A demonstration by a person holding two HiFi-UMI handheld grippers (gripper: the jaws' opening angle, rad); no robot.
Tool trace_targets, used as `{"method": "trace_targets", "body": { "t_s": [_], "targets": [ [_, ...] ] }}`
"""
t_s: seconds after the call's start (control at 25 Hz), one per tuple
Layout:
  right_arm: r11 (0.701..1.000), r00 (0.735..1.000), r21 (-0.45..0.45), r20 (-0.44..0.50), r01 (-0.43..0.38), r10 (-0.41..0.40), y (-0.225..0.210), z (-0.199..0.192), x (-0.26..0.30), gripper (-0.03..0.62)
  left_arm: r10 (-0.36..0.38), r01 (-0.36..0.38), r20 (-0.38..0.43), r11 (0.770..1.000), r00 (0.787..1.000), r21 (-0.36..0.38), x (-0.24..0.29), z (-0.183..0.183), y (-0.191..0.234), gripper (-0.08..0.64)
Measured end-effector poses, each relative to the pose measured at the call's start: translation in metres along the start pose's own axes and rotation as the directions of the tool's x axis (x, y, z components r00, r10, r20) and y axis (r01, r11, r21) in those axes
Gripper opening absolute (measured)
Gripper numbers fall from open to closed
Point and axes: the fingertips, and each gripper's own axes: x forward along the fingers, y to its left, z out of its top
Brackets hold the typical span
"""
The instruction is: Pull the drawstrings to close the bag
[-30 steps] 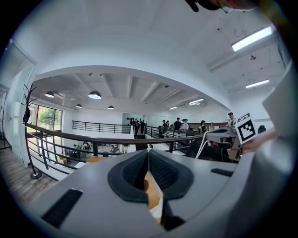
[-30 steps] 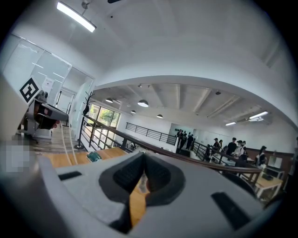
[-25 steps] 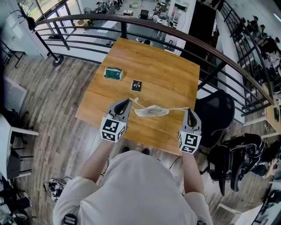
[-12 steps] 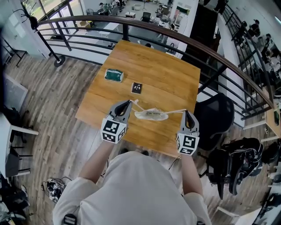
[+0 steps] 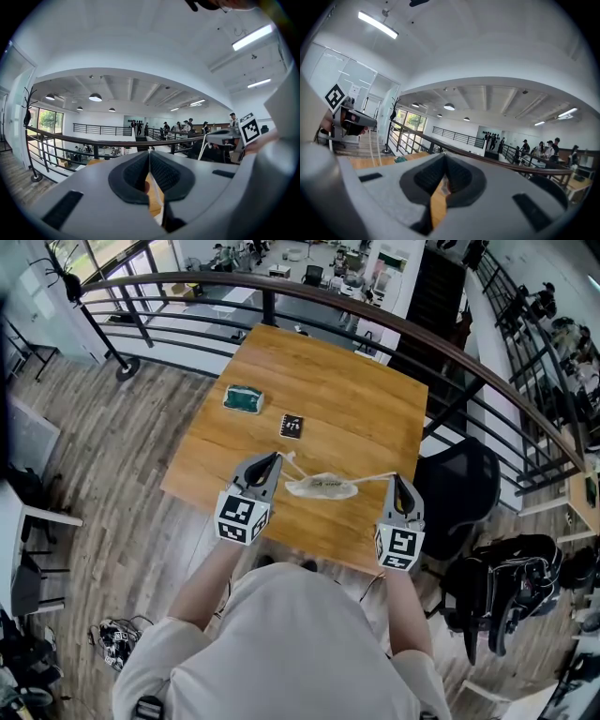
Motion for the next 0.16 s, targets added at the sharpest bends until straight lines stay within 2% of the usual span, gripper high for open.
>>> {"method": "trace_targets", "body": {
  "t_s": [0.16],
  "targets": [
    [1.0,1.0,-0.003,-0.001,0.002,-0.002,-0.0036,-0.0007,-0.0006,0.006,-0.003,0.003,-0.004,1.0,1.0,0.0,0.0023,-0.001,-0.0035,0.0]
  ]
}}
